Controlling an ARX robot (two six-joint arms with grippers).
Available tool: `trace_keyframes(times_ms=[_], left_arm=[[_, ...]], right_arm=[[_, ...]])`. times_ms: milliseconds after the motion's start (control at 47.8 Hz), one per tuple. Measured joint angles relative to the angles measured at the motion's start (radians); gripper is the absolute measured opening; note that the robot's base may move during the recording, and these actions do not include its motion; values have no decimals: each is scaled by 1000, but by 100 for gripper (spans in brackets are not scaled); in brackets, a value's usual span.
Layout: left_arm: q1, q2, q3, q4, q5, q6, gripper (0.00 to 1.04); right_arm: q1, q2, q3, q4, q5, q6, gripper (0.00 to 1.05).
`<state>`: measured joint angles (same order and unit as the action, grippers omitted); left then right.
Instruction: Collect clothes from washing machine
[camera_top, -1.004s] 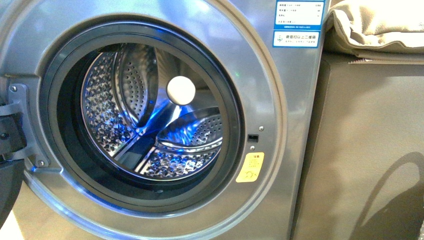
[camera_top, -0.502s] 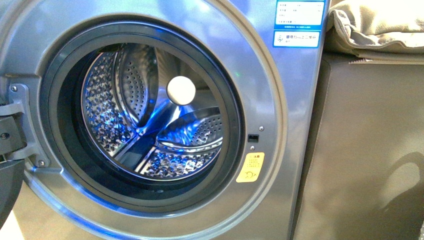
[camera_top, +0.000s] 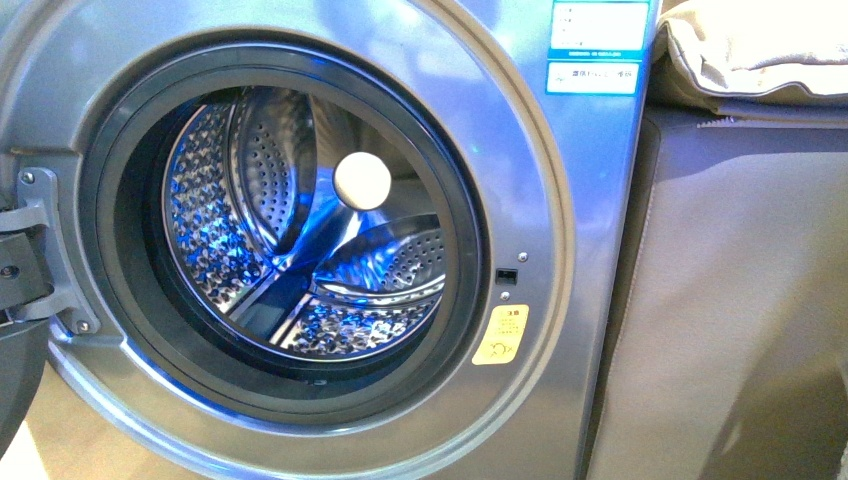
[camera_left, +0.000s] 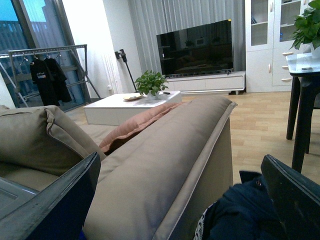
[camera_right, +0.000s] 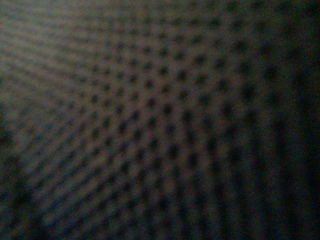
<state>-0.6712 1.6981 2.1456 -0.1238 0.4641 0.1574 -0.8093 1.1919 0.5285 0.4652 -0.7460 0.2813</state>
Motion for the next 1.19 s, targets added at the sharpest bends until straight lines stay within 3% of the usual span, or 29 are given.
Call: trace_keyframes(times_ms=[188,460,544,648,753,857,1192], left_arm=[[0,0,0,0,0,0,98],[0,0,0,0,0,0,98],[0,0,0,0,0,0,98],[0,0,0,0,0,0,98],[0,0,0,0,0,0,98],[0,0,0,0,0,0,98],[0,0,0,0,0,0,98]], right_arm=[[32,250,-76,48,90,-96,14],[82,708,8,193,281,-101,15],[93,782,29,206,311,-95,29],[115,815,32,243,330,-74,54],[138,715,21,251,312,-45,80],[137,606,21,223,291,-11,97],[103,144,10,196,102,88,97]])
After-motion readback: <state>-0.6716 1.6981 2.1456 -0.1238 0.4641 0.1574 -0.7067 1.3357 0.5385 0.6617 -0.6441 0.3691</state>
